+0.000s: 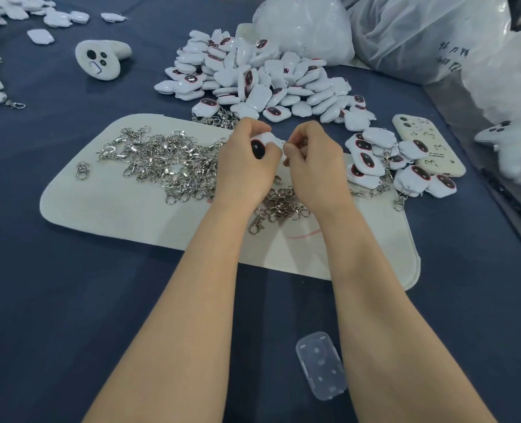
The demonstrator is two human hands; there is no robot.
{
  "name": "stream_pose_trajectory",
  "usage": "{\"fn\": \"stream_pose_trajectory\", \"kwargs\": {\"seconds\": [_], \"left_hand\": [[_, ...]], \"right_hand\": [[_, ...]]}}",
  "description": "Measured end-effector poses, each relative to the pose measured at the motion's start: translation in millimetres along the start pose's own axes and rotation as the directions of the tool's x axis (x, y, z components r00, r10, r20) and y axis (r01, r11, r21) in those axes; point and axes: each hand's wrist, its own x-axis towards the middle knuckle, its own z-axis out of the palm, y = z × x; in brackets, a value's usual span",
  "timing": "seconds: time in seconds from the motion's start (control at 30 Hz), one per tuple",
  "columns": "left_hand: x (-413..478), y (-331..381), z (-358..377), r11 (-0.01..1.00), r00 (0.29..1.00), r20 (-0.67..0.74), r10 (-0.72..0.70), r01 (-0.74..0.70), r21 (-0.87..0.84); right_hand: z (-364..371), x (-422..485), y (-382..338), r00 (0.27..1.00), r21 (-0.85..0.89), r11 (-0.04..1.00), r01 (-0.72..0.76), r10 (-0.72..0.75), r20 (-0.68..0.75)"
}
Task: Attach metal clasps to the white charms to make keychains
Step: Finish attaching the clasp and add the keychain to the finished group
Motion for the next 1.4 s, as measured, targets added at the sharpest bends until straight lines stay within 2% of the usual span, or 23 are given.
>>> {"fn": "stream_pose_trajectory", "kwargs": {"seconds": [0.43,0.8,1.1,1.4], "left_hand": [[0.5,-5.2,2.4,0.999,1.000,-0.002,0.016,-0.015,0.051],[-0.3,-2.0,3.5,1.000,1.000,0.006,0.002,-0.002,0.004],[1.6,-5.6,4.1,0.999,0.999,0.004,-0.034,0.034,0.008],[3.6,-8.7,3.8,0.979,0.989,0.023,-0.143,0.145,-0.141]], "right_hand": [[-0.3,-1.1,0.2,0.997,0.138,0.987,-0.082,0.081,0.018],[-0.3,-3.1,-1.9,0.994,0.123,0.987,-0.107,0.107,0.006],[0.0,-4.4,-4.2,0.997,0.088,0.994,-0.070,0.067,0.036],[-1.2,-6.4,-5.9,0.995,0.018,1.000,0.022,-0.023,0.094]]}}
